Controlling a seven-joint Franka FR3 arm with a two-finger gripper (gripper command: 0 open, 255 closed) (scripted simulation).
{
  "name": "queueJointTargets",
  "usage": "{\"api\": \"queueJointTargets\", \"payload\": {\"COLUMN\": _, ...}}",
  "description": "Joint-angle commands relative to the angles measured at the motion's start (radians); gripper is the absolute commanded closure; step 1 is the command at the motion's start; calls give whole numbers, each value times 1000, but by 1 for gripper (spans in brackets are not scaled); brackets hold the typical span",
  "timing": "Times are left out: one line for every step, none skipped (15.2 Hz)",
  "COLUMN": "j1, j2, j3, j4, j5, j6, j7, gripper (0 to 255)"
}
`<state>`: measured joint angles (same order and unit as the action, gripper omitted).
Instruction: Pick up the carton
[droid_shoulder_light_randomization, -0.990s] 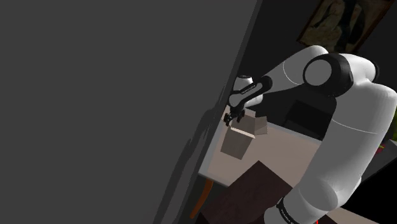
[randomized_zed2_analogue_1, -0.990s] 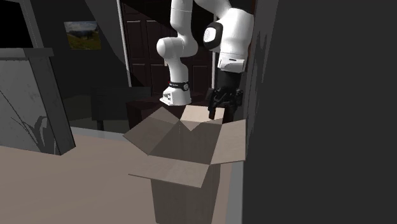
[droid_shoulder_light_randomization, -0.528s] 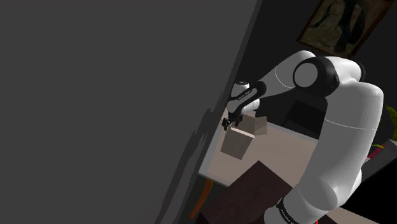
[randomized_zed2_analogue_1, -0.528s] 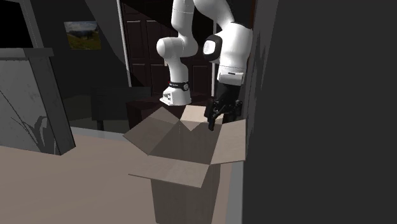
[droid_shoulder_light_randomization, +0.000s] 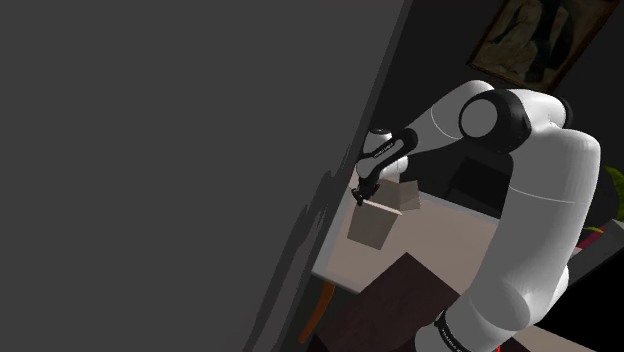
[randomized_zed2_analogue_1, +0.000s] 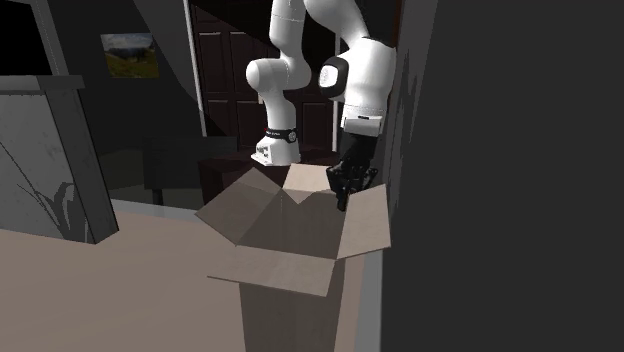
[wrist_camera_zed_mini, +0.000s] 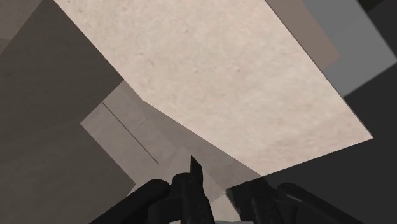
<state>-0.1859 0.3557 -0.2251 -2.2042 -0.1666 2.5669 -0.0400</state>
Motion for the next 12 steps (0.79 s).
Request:
{"api": "queueJointTargets", "payload": {"j1": 0, "j2": 1, "j3": 0, "j4": -1, "j5": 0, "j6": 0, "j7": 0, "gripper": 255}}
{"api": "queueJointTargets", "payload": {"j1": 0, "j2": 0, "j3": -1, "j4": -1, "j5": 0, "j6": -1, "j7": 0, "gripper": 255}}
{"api": "queueJointTargets", "payload": {"j1": 1, "j2": 0, "j3": 0, "j4": 0, "j5": -1, "j6": -1, "j7": 2, "gripper": 255}}
{"api": "queueJointTargets", "payload": {"j1": 2, "j2": -11, "j3": -1, "j4": 0, "j5": -2, "j6": -12, "j7": 1, "gripper": 255}}
{"api": "queueJointTargets", "payload": {"j1": 3, "j2": -23, "j3": -2, "j4": -1, "j5": -3, "j6": -24, "j7": 0, "gripper": 255}}
{"api": "queueJointTargets", "payload": {"j1": 4, "j2": -34, "j3": -2, "j4": 0, "j5": -4, "j6": -35, "j7": -1, "gripper": 255}}
{"api": "queueJointTargets", "payload": {"j1": 5, "j2": -45, "j3": -3, "j4": 1, "j5": -5, "j6": -47, "j7": -2, "gripper": 255}}
{"api": "queueJointTargets", "payload": {"j1": 6, "j2": -56, "j3": -4, "j4": 1, "j5": -6, "j6": -58, "j7": -2, "gripper": 255}}
{"api": "queueJointTargets", "payload": {"j1": 7, "j2": -67, "j3": -4, "j4": 2, "j5": -6, "j6": -70, "j7": -3, "gripper": 255}}
{"api": "queueJointTargets", "payload": {"j1": 7, "j2": -78, "j3": -5, "j4": 4, "j5": -7, "j6": -82, "j7": -4, "gripper": 255}}
{"api": "queueJointTargets", "payload": {"j1": 8, "j2": -88, "j3": -5, "j4": 5, "j5": -8, "j6": -94, "j7": -5, "gripper": 255}}
{"api": "queueJointTargets", "payload": {"j1": 9, "j2": -99, "j3": -6, "j4": 7, "j5": -9, "j6": -106, "j7": -6, "gripper": 255}}
